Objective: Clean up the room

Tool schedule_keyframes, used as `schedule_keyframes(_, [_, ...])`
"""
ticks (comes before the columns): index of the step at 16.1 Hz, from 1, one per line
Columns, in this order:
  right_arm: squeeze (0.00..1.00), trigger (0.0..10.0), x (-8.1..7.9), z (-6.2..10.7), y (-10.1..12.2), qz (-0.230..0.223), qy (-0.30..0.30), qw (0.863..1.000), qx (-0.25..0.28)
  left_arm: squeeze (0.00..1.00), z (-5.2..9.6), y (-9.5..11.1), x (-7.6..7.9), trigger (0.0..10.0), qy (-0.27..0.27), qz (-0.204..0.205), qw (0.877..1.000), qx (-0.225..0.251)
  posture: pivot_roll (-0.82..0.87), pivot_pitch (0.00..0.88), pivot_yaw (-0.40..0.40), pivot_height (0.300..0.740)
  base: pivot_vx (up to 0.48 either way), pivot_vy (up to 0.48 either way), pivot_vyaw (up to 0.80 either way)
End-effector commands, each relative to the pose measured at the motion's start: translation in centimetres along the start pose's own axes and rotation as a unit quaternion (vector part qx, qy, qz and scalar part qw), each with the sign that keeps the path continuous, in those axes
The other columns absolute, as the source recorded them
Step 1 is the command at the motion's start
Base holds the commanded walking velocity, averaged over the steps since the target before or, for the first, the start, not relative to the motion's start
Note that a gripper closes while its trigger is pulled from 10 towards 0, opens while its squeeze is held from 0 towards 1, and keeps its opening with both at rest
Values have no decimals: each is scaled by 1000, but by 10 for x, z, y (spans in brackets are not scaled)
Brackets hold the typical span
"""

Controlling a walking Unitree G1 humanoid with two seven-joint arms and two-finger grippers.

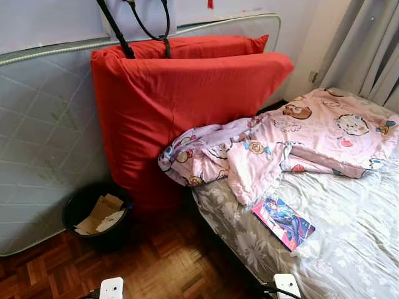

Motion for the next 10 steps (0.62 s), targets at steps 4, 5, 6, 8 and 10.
schedule_keyframes(4, [0,10000,5,-1,79,-108,18,990,94,0,2,-8,37,10000,-45,-61,997,-9,122,0,-123,740,0,0,0])
schedule_keyframes(5, [0,10000,6,-1,79,-109,16,989,97,0,2,-8,37,10000,-47,-62,997,-11,118,0,-118,740,0,0,0])
schedule_keyframes(6, [0,10000,6,-1,79,-114,17,988,98,0,2,-9,37,10000,-47,-55,997,-14,118,0,-118,740,0,0,0])
schedule_keyframes(8, [0,10000,4,-1,80,-108,22,989,99,0,2,-12,37,10000,-50,-56,997,-23,120,0,-116,740,0,0,0])
schedule_keyframes(10, [0,10000,4,0,82,-91,20,991,98,0,2,-12,39,10000,-59,-49,997,-25,118,0,-125,740,0,0,0])
Point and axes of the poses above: a point about 5 cm out from each wrist's last joint towards the gripper, its own z axis pointing back from the gripper into the wrist, its own y axis along the axis of the wrist's last joint, x = y × z, the point moved 4 cm from there along -z, pointing out of the wrist towards the gripper, and after that the axes turned 15 degrees about -z, right-handed, at the moved point
